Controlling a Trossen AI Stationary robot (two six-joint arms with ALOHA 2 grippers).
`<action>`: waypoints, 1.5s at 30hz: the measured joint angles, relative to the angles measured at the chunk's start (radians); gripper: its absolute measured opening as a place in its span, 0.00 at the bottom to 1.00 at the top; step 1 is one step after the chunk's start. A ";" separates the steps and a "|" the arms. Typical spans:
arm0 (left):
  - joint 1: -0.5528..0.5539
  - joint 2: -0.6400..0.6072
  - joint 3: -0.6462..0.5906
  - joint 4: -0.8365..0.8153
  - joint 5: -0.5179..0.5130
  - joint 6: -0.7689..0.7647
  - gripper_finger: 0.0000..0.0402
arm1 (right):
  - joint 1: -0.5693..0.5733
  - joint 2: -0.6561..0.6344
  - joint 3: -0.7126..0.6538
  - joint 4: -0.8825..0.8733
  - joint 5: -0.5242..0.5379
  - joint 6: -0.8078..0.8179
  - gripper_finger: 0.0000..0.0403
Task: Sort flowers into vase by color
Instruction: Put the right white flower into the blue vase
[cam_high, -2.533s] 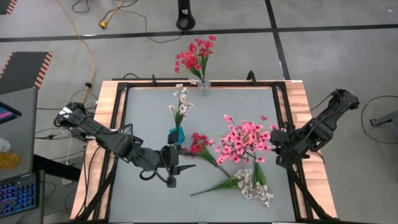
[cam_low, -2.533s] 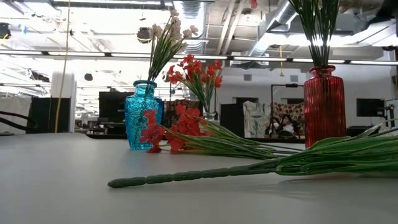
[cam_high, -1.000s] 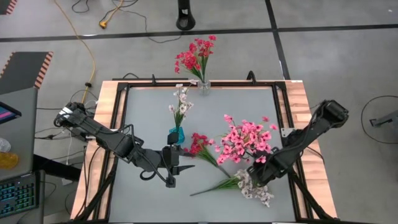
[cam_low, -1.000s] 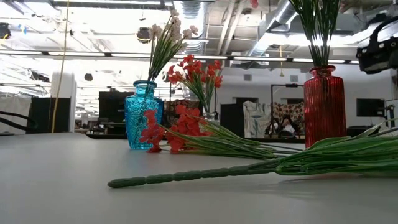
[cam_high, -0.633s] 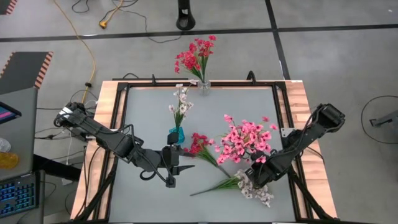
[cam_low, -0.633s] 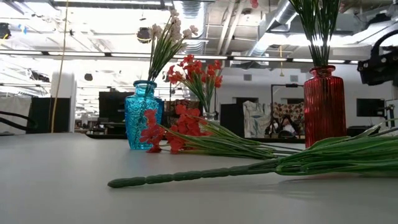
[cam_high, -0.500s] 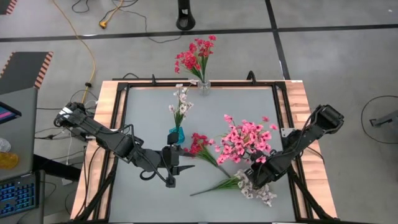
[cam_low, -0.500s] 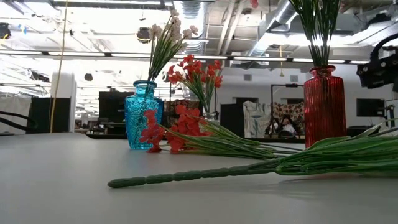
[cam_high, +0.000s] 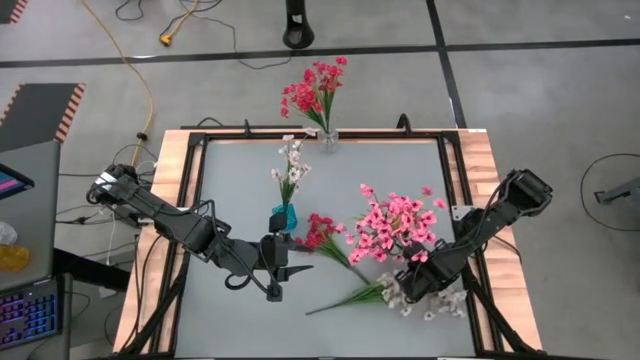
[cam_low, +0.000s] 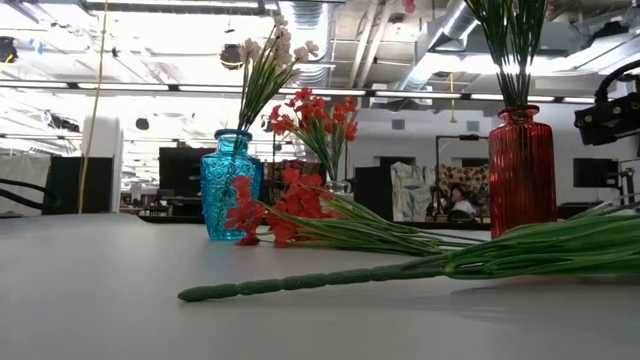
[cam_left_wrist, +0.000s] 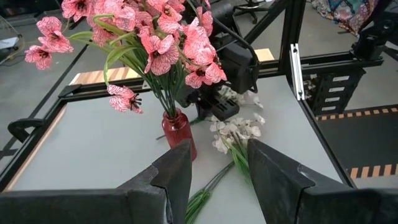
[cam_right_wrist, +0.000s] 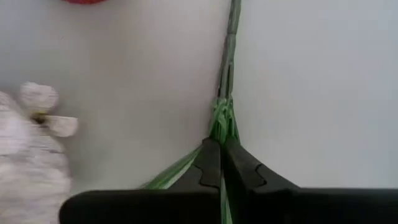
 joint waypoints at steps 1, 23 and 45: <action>0.000 0.000 0.000 0.000 0.000 0.000 0.36 | 0.000 -0.001 -0.001 -0.009 -0.004 0.000 0.07; 0.000 0.000 0.000 -0.001 0.000 0.000 0.36 | 0.079 -0.380 -0.004 0.045 -0.219 -0.049 0.08; -0.107 0.062 -0.001 0.099 0.112 0.085 0.36 | 0.088 -0.288 -0.003 0.700 -0.220 -0.049 0.08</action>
